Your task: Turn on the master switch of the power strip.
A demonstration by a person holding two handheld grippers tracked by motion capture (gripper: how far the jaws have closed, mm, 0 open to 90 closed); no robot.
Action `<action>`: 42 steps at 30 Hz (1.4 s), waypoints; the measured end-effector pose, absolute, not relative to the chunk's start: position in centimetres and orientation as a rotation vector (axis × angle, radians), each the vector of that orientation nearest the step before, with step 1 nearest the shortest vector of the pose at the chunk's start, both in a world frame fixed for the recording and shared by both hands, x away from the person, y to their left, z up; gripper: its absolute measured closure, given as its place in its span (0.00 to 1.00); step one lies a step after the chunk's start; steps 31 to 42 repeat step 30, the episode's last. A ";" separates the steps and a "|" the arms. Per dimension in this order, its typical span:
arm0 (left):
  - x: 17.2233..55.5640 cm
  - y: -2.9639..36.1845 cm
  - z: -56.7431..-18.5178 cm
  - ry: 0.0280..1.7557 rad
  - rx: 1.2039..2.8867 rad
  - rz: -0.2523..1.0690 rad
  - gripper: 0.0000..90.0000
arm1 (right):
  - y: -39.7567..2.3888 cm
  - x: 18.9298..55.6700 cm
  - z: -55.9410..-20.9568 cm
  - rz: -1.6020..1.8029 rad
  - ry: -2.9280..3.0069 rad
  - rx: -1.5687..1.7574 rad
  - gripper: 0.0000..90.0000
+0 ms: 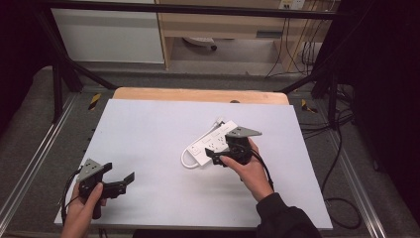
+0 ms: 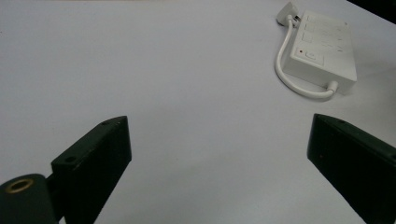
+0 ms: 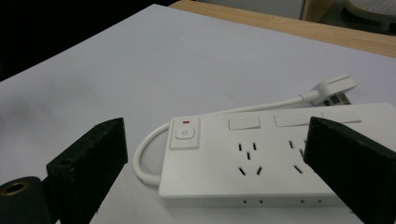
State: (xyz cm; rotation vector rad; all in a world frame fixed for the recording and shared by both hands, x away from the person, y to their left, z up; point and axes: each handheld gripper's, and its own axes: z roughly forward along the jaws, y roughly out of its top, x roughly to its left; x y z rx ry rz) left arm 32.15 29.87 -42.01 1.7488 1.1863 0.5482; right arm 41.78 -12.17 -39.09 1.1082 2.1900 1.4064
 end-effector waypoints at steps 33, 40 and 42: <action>32.2 29.7 -42.1 1.185 1.758 0.554 0.07 | -26.8 36.4 -44.2 1.143 2.011 1.342 0.07; 32.2 29.7 -42.1 1.185 1.758 0.554 0.07 | -26.8 36.4 -44.2 1.143 2.011 1.342 0.07; 32.2 29.7 -42.1 1.185 1.758 0.554 0.07 | -26.8 36.4 -44.2 1.143 2.011 1.342 0.07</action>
